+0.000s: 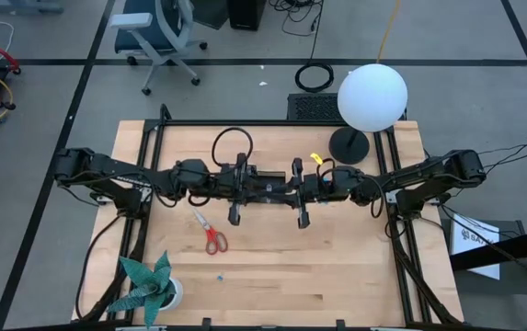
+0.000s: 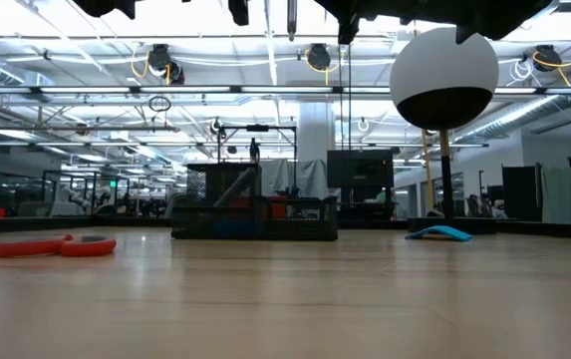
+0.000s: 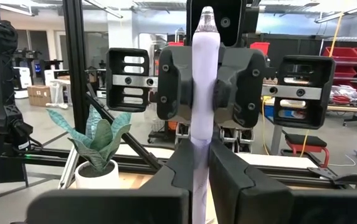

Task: Pick and place office supplies into organizer
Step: Put the white pen into the desk organizer

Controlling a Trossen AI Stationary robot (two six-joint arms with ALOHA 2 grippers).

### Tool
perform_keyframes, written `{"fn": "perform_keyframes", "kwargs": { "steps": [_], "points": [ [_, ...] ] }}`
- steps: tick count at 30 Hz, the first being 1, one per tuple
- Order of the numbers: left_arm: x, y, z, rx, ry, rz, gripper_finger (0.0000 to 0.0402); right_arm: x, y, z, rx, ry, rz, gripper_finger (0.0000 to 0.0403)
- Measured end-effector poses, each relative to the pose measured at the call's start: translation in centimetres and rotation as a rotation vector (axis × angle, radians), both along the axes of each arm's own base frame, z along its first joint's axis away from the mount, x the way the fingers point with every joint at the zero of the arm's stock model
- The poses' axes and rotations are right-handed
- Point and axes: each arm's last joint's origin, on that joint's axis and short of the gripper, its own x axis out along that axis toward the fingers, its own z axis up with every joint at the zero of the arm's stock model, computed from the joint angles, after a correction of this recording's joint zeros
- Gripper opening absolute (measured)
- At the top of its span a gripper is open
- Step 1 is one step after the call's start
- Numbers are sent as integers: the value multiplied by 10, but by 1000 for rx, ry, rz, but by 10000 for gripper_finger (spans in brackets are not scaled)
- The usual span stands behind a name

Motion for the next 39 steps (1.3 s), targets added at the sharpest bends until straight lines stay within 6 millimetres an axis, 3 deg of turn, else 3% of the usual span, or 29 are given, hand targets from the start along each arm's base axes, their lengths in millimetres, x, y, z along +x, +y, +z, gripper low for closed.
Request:
{"fn": "perform_keyframes", "kwargs": {
  "steps": [10,19,25,32,39],
  "points": [
    [-3,-6,2,-17,11,-22,35,-1,0,2,-24,-10,-2,67],
    [-19,-21,17,-40,7,-87,35,-20,15,22,-101,-32,36,79],
    [-20,-25,17,-81,14,-106,35,-28,47,17,-600,-30,66,84],
    [-19,-21,15,-107,37,-92,35,-37,89,9,-1363,10,-207,98],
    [-19,-21,15,-118,40,-93,35,-34,103,-1,-1888,100,-348,128]
  ]
}}
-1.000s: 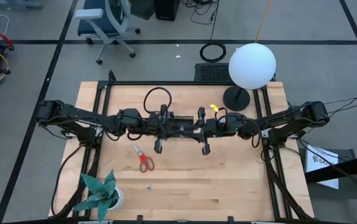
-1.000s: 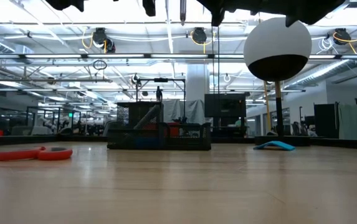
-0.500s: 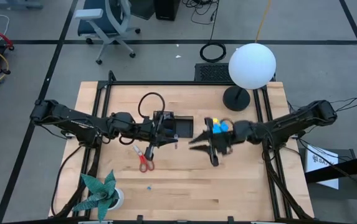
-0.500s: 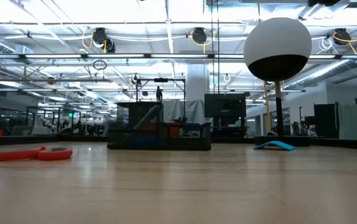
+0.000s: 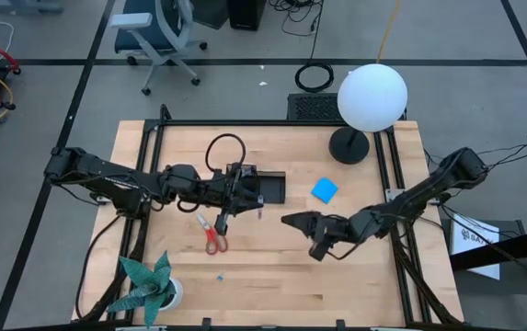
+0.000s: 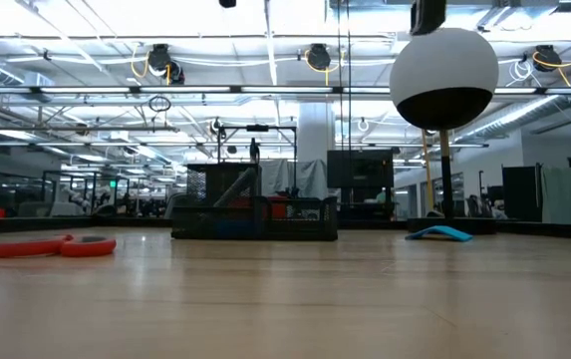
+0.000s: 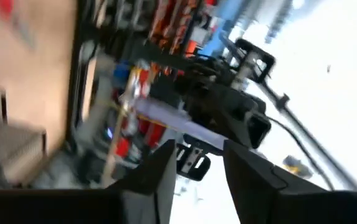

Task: Pick and place office supplies into organizer
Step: Put the white pen into the desk organizer

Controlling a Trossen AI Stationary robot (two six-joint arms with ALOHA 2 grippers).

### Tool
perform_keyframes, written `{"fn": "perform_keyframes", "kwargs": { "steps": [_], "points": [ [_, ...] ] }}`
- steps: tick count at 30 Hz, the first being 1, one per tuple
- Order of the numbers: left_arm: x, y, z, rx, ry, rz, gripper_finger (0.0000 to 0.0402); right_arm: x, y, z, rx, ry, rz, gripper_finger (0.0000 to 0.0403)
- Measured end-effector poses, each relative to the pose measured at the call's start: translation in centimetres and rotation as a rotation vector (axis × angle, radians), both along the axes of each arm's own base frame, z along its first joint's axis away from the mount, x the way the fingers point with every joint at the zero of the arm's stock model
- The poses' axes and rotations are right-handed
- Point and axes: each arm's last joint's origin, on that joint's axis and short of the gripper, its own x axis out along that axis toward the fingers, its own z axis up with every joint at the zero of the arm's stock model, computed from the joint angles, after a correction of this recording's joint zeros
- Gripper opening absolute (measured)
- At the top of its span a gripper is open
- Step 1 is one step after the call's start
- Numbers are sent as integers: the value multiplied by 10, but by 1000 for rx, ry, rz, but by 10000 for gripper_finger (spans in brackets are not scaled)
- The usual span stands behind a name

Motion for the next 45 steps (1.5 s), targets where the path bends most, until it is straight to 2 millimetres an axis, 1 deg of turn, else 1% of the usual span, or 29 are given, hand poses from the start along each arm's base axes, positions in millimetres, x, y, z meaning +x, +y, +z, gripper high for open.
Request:
{"fn": "perform_keyframes", "kwargs": {
  "steps": [3,9,11,15,24,28,34,39,45],
  "points": [
    [0,0,0,-4,1,-1,35,5,1,-8,-188,45,-28,153],
    [0,0,0,-9,1,-1,35,22,-1,-25,-546,80,-83,202],
    [0,0,0,-18,3,-2,35,24,-3,-27,-598,92,-81,211],
    [0,-4,0,-27,5,-15,35,29,-8,-22,-633,77,-78,219],
    [2,-5,-1,-36,-8,-18,35,41,-20,-8,-656,21,-43,214],
    [5,-4,-4,-37,-11,-17,35,44,-29,-10,-662,34,-25,216],
    [9,-4,-8,-51,-11,-15,35,48,-36,-12,-649,40,13,212],
    [14,-1,-11,-53,0,-5,35,48,-38,-12,-645,42,7,211],
    [17,-2,-11,-53,-5,-20,35,49,-38,-13,-596,23,67,208]
  ]
}}
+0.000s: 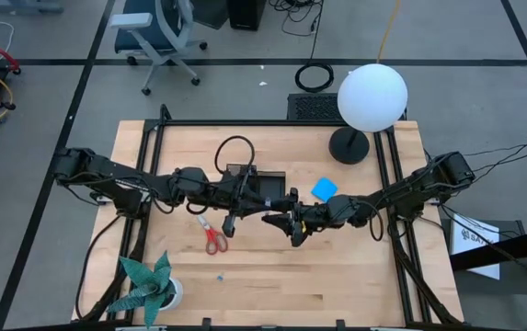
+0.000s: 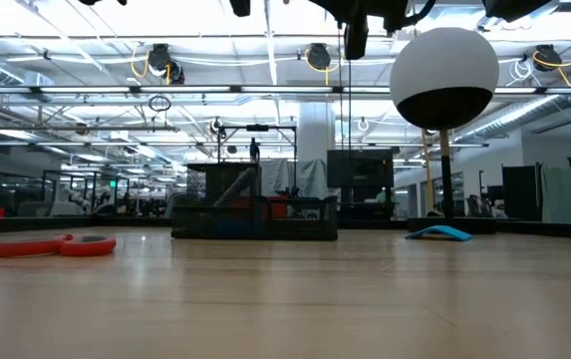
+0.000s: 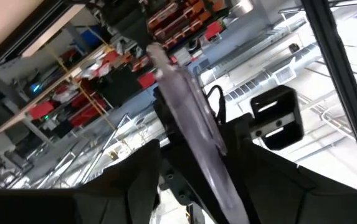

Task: Pick and place office supplies into organizer
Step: Put the white pen into the desk organizer

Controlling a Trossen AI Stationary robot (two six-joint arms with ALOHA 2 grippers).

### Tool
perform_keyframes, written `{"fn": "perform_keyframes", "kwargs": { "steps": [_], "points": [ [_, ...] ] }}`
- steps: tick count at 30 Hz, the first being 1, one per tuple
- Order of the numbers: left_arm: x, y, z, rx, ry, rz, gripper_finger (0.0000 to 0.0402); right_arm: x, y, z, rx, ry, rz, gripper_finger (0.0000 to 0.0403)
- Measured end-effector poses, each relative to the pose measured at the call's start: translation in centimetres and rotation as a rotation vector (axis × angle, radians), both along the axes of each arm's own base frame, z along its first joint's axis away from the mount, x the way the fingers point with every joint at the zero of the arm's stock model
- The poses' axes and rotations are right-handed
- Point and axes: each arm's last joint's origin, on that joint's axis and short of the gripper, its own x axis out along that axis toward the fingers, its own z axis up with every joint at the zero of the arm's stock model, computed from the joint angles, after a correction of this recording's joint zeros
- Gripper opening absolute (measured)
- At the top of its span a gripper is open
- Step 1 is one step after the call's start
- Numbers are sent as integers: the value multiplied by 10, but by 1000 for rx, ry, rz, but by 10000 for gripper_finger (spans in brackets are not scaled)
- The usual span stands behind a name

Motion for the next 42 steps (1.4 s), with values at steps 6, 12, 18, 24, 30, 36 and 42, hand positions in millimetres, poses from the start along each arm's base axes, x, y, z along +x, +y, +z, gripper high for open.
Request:
{"fn": "perform_keyframes", "kwargs": {
  "steps": [6,12,18,24,30,36,42],
  "points": [
    [-1,0,2,-2,-14,-9,35,0,1,2,76,-28,32,152],
    [-1,0,3,-37,-14,-21,34,0,5,10,287,-74,90,34],
    [-1,0,4,-42,-18,-19,34,1,5,13,362,-86,102,34],
    [-1,1,3,-30,-21,-4,93,-1,8,15,446,-107,69,34],
    [0,6,2,-8,-19,21,180,-5,13,21,629,-188,35,30],
    [-8,17,6,31,42,129,218,-6,9,22,818,-264,-63,29],
    [-19,16,14,71,45,147,222,-5,1,22,1060,-330,-95,29]
  ]
}}
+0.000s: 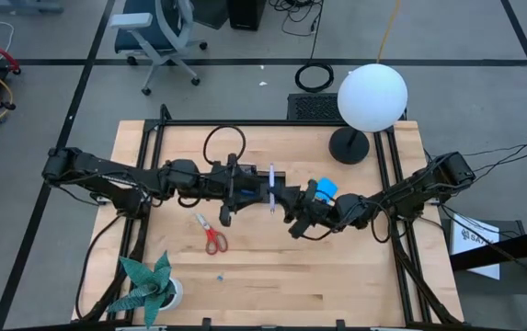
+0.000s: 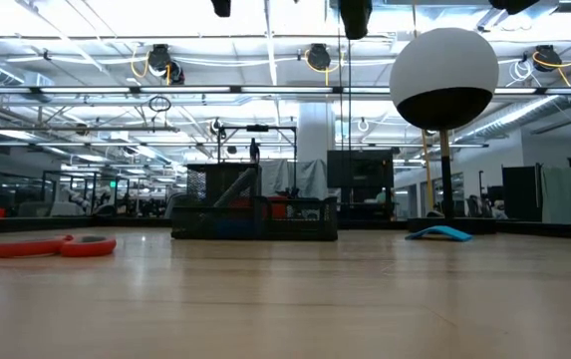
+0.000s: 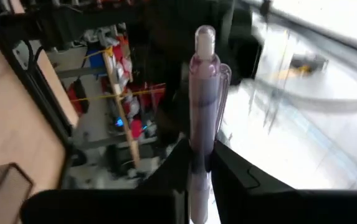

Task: Pick and place office supplies into organizer
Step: Put the white pen into the desk organizer

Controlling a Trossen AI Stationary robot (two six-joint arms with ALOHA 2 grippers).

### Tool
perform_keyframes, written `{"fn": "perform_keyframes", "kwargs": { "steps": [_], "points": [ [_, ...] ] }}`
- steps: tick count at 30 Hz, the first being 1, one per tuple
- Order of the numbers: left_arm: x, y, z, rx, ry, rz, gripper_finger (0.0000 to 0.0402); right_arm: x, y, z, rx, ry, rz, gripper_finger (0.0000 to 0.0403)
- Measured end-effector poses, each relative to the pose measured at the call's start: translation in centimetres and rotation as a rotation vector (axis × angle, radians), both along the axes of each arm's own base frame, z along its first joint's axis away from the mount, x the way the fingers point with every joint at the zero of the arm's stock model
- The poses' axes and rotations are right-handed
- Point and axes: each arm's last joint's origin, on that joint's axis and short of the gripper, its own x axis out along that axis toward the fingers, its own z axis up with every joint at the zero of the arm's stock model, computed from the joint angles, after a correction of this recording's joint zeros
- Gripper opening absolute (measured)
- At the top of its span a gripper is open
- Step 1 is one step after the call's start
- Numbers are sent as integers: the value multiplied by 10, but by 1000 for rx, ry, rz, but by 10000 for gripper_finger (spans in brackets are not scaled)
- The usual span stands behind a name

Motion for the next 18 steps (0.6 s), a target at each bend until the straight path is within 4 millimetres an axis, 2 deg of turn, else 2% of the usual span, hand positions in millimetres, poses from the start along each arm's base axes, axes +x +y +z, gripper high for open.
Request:
{"fn": "perform_keyframes", "kwargs": {
  "steps": [4,9,18],
  "points": [
    [-5,-2,2,9,20,4,222,1,-6,1,138,-56,-11,29],
    [-19,-6,12,56,23,-9,223,6,-29,-2,389,-147,-46,29],
    [-58,-7,27,156,100,101,223,18,-71,-26,966,-107,152,29]
  ]
}}
